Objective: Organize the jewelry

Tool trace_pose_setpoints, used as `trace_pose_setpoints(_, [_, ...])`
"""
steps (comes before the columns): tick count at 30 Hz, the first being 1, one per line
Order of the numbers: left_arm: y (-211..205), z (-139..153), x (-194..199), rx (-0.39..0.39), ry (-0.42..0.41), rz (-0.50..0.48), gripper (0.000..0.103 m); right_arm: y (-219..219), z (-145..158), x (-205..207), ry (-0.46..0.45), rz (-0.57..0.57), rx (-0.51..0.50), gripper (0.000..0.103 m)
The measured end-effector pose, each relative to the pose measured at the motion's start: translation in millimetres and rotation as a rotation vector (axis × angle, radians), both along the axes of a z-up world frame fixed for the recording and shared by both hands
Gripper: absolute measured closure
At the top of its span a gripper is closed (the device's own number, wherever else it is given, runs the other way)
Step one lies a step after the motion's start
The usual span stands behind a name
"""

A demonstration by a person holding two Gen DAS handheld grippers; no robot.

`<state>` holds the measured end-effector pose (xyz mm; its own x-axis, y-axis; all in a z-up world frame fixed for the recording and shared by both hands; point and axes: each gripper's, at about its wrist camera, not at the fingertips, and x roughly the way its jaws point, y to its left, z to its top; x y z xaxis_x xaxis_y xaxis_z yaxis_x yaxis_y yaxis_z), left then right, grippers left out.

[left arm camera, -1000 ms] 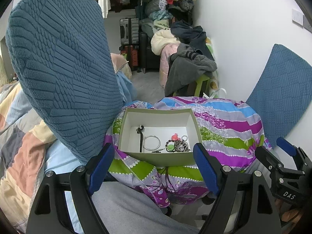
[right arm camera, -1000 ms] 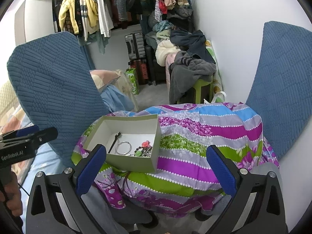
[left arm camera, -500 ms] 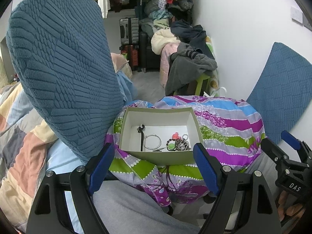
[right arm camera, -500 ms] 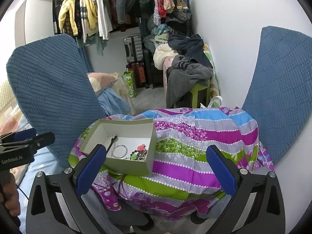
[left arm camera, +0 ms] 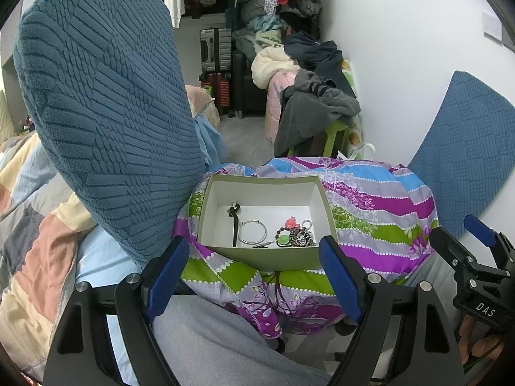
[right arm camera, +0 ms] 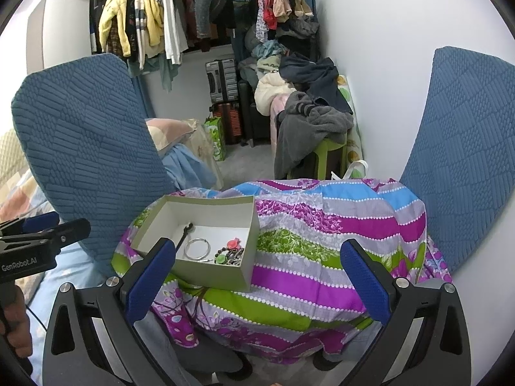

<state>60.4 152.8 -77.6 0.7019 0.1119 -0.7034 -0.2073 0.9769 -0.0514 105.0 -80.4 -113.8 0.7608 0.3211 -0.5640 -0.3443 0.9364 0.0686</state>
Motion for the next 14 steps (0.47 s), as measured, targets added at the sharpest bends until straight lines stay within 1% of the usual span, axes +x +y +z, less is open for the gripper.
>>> trace_pose_setpoints(14, [-1.8, -0.2, 0.4, 0.001, -0.001, -0.002, 0.02, -0.3, 0.4, -0.2, -0.004, 0.002, -0.003, 0.0])
